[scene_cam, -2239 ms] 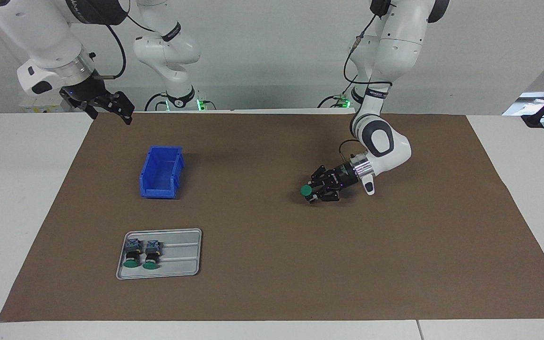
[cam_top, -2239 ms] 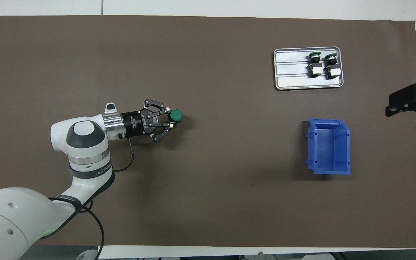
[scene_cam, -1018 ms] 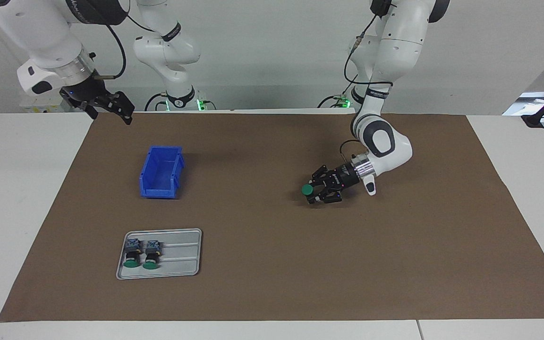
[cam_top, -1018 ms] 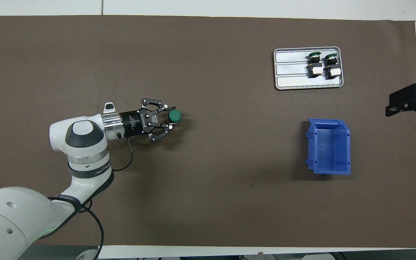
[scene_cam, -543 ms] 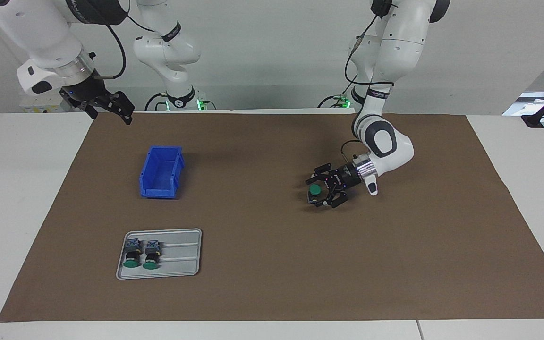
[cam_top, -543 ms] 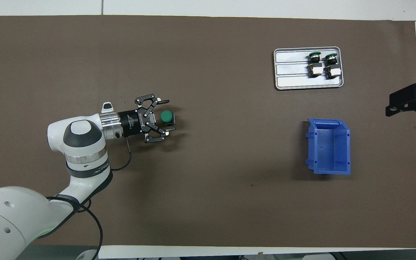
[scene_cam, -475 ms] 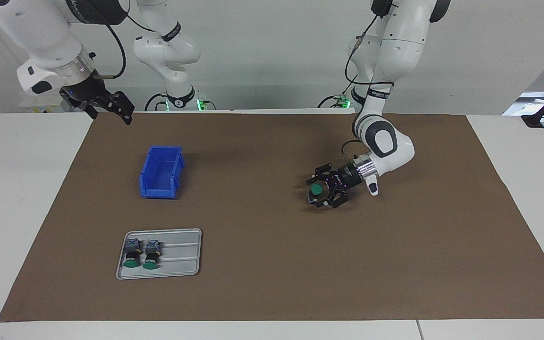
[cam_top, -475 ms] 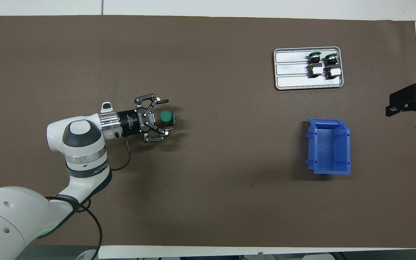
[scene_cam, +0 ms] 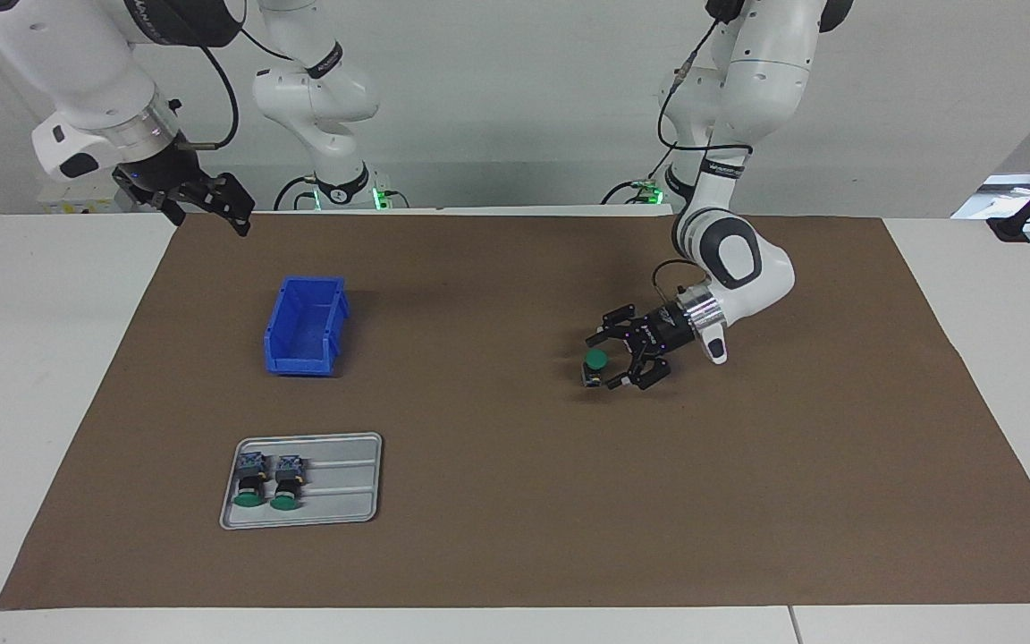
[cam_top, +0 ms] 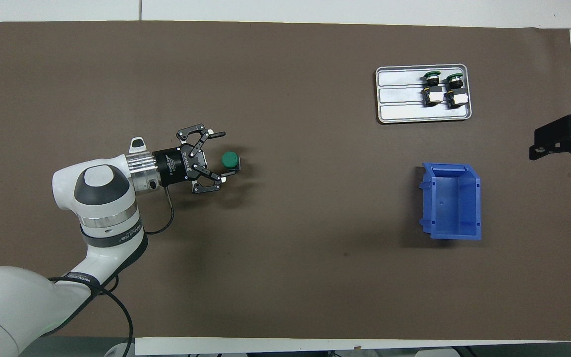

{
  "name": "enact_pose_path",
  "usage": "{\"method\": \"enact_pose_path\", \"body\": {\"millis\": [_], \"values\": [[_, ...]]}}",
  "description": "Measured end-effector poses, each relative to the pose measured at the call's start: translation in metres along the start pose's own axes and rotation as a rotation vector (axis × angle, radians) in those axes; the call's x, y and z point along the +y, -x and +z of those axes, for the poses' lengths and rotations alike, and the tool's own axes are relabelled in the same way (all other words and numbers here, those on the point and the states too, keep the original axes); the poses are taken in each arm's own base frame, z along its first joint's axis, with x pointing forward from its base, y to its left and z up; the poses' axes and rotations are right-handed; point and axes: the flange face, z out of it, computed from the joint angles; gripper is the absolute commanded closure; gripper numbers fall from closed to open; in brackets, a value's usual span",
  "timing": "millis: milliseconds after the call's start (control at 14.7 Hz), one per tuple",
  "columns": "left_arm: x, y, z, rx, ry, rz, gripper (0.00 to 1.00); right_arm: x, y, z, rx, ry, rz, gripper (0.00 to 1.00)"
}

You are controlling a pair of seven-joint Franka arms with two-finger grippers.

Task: Place and press button with both arms
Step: 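Open the left gripper and draw it back from the button, then move the left gripper above the green button top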

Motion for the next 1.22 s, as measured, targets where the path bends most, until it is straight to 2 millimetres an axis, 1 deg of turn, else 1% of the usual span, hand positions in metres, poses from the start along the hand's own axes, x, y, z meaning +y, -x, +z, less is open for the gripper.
{"method": "enact_pose_path", "body": {"millis": [271, 543, 746, 950, 1221], "values": [[0.004, 0.006, -0.013, 0.037, -0.034, 0.066, 0.0, 0.0, 0.0, 0.0, 0.0, 0.0, 0.0, 0.01], [0.015, 0.009, -0.036, 0.122, -0.103, 0.129, 0.0, 0.0, 0.0, 0.0, 0.0, 0.0, 0.0, 0.01], [0.024, 0.018, -0.052, 0.185, -0.159, 0.229, 0.0, 0.0, 0.0, 0.0, 0.0, 0.0, 0.0, 0.01], [0.033, 0.035, -0.057, 0.25, -0.24, 0.361, 0.0, 0.0, 0.0, 0.0, 0.0, 0.0, 0.0, 0.01], [0.056, 0.07, -0.064, 0.382, -0.393, 0.607, 0.0, 0.0, 0.0, 0.0, 0.0, 0.0, 0.0, 0.01]]}}
